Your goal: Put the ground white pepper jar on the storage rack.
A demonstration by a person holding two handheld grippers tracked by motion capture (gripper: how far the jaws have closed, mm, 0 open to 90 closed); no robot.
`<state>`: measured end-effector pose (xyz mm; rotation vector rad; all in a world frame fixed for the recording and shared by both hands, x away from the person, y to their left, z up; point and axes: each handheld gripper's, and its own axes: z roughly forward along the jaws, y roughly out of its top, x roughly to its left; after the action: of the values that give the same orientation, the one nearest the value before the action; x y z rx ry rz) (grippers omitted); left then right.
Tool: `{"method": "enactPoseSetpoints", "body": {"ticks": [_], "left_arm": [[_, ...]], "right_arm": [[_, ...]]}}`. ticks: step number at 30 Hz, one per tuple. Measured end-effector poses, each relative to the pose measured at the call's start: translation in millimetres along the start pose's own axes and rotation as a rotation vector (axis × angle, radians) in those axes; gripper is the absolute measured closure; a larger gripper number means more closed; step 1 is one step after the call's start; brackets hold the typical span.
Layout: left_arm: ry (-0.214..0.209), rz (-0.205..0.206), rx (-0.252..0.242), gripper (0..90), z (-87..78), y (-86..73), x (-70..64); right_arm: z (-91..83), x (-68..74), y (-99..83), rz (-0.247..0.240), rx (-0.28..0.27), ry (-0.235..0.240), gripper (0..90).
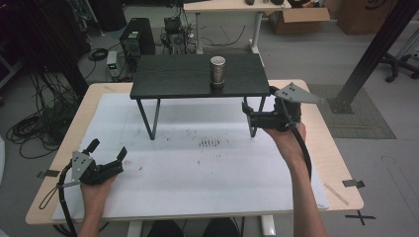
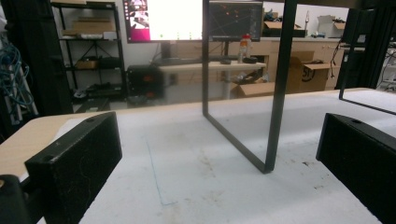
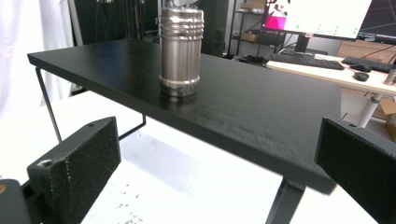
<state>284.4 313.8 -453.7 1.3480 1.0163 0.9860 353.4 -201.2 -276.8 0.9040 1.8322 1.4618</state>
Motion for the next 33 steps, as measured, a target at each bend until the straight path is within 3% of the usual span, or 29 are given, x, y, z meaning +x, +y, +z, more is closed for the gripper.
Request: {"method": "enactPoseSetpoints", "body": {"ticks": [5,9,23,33], "left_arm": [[0.0,0.002,0.001,0.5,0.0,0.0,-0.1],[0.001,0.003,0.0,0.5,0.0,0.0,-0.2],[0.002,0.005,0.0,1.1,-0.1,-0.1,-0.4],[0.001,0.007,-0.001,1.5,-0.2,-0.1,-0.7]], "right_arm": [[-4.9,0.2,-18.8,0.003,-0.001,-0.019,0.1],[-11.6,-2.1,-47.8,0.03,-0.015,-0.035,0.1],[-25.4,-3.8,-106.7,0.06,-0.022,-0.077,0.1],[-30.9,-3.2,-132.8,0.068,-0.013,-0.105,0.1]]}}
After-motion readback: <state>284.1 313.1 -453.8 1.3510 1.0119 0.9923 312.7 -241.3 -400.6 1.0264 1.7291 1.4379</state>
